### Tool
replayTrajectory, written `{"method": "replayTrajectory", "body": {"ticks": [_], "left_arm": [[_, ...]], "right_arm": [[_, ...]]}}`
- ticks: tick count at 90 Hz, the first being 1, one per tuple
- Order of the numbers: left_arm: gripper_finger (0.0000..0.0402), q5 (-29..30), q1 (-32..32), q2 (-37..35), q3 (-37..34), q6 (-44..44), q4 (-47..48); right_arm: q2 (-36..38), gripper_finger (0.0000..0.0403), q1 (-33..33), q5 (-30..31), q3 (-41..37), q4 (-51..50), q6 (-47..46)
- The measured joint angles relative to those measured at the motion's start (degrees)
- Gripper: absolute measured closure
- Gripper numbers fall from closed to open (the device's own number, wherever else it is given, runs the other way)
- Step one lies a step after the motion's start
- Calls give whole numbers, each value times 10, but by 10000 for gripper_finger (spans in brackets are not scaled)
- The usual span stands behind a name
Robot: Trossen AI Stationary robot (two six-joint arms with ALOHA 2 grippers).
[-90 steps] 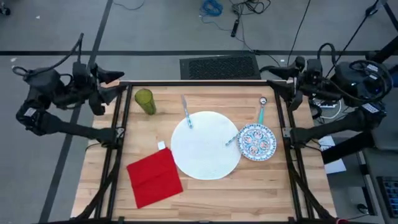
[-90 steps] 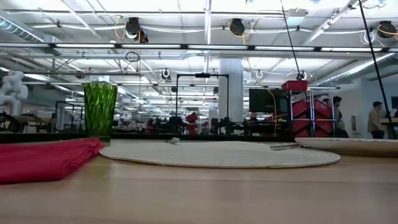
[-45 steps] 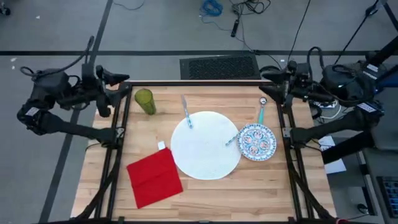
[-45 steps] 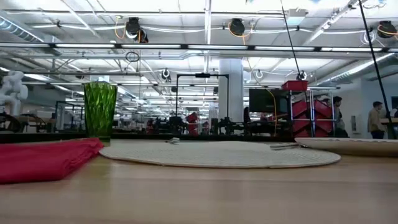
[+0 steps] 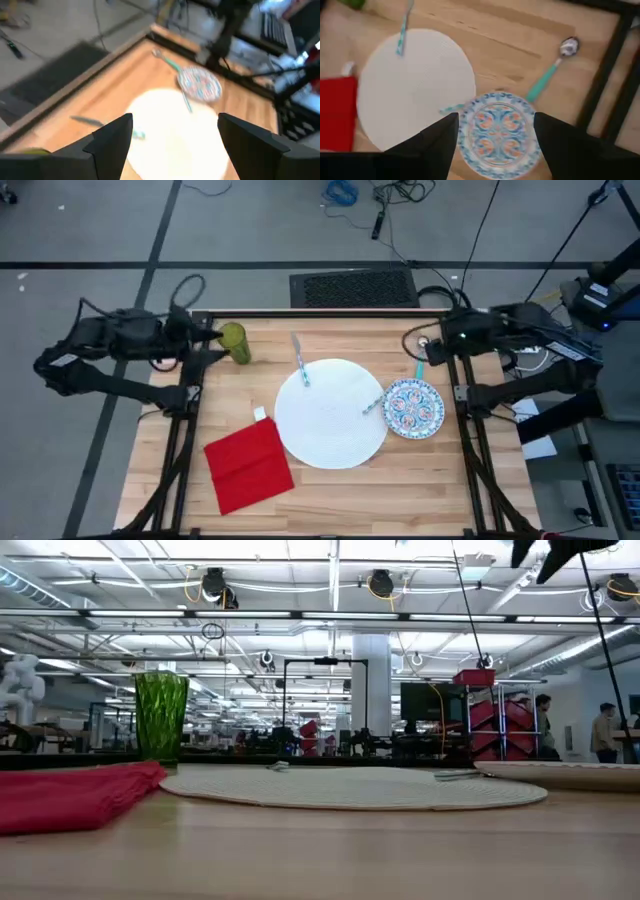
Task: Set table place
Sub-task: Put the blue patterned plate on white tablemat
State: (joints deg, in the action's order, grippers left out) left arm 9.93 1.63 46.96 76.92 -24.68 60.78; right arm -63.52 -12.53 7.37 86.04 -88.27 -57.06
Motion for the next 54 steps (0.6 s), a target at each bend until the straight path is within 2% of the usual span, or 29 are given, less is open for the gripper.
{"method": "replayTrajectory", "body": {"ticks": [8, 19, 42, 54], "left_arm": [[124, -24, 0, -2, -31, -5, -1], [124, -38, 0, -6, -77, -3, -3], [124, -78, 0, -15, -150, 56, -9], [124, -99, 0, -16, -158, 55, -28]], "right_arm": [[-38, 154, -23, -66, -3, -11, 5], [-93, 154, -42, -99, -12, -7, 59], [-248, 154, -90, -179, -12, -17, 339], [-330, 154, -107, -179, -12, -17, 502]]}}
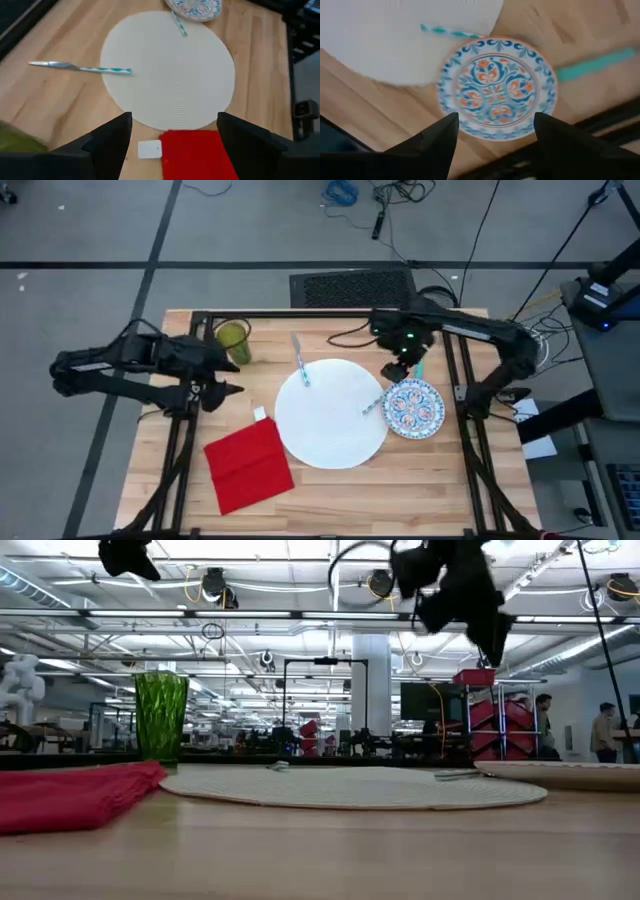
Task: Set table place
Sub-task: Put the blue patterned plate on white tablemat
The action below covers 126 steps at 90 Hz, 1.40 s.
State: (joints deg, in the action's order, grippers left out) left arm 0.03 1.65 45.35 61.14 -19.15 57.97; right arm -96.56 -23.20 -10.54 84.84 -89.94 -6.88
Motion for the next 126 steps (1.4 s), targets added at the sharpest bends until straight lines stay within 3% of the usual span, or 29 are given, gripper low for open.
{"method": "replayTrajectory", "body": {"ticks": [25, 53, 69, 93, 126], "left_arm": [[124, -19, 0, -2, 0, -33, -38], [124, -18, 0, -2, 0, -76, -36], [124, -17, 0, -1, 0, -90, -36], [124, -14, 0, 0, 0, -90, -35], [124, -11, 0, 0, 0, -75, -34]], "right_arm": [[-130, 154, -52, 32, 0, 2, 209], [-157, 154, -104, 34, -2, 63, 390], [-157, 154, -126, -29, -32, 97, 454], [-156, 154, -123, -17, -103, 107, 542], [-156, 154, -123, -14, -183, 160, 534]]}}
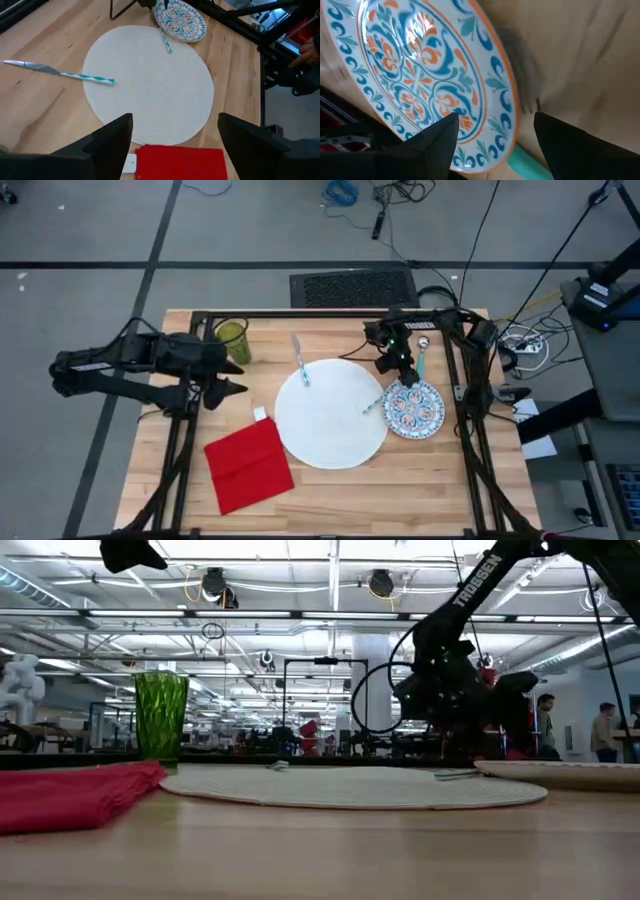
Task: Set table place
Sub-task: Put the blue patterned plate on white tablemat
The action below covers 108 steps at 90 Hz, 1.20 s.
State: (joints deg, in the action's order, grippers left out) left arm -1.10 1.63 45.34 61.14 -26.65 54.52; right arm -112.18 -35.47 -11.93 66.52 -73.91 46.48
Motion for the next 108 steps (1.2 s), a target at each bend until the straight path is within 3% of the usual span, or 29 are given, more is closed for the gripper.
{"method": "replayTrajectory", "body": {"ticks": [30, 69, 96, 108], "left_arm": [[123, 1, 0, 0, 0, 0, 0], [123, 16, 0, 0, 0, 0, 0], [123, 21, 0, 0, 0, 1, 0], [123, 27, 0, 0, 0, 2, 0]], "right_arm": [[1, 215, 15, -2, -30, 0, -11], [1, 386, 15, -20, -33, 6, -38], [1, 396, 8, -37, -33, -57, -48], [2, 401, -5, -77, -33, -101, -51]]}}
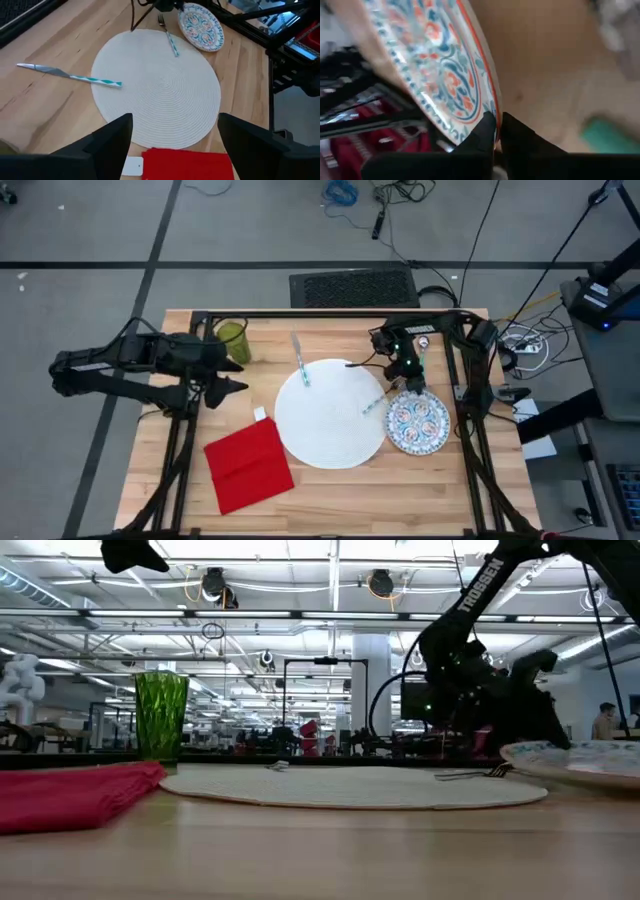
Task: Set table place
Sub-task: Put the blue patterned plate on white tablemat
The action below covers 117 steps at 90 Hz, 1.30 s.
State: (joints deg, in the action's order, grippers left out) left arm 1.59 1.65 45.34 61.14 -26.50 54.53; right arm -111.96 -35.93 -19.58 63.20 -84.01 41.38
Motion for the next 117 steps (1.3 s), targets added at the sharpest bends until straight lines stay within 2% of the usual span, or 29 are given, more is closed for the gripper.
{"method": "replayTrajectory", "body": {"ticks": [21, 48, 69, 94, 103, 117], "left_arm": [[123, 4, 0, 0, 0, 3, 0], [123, 4, 0, 0, 0, 3, 0], [123, 4, 0, 0, 0, 4, 0], [123, 4, 0, 0, 0, 19, 0], [123, 4, 0, 0, 0, 31, 0], [123, 4, 0, 0, 0, 34, 1]], "right_arm": [[16, 402, -13, -60, 0, -12, -11], [21, 402, -19, -190, 16, -4, -33], [21, 403, -4, -235, 72, 74, -157], [21, 403, 42, -252, 167, 142, -299], [21, 403, 55, -289, 177, 176, -337], [11, 402, 70, -312, 177, 254, -424]]}}
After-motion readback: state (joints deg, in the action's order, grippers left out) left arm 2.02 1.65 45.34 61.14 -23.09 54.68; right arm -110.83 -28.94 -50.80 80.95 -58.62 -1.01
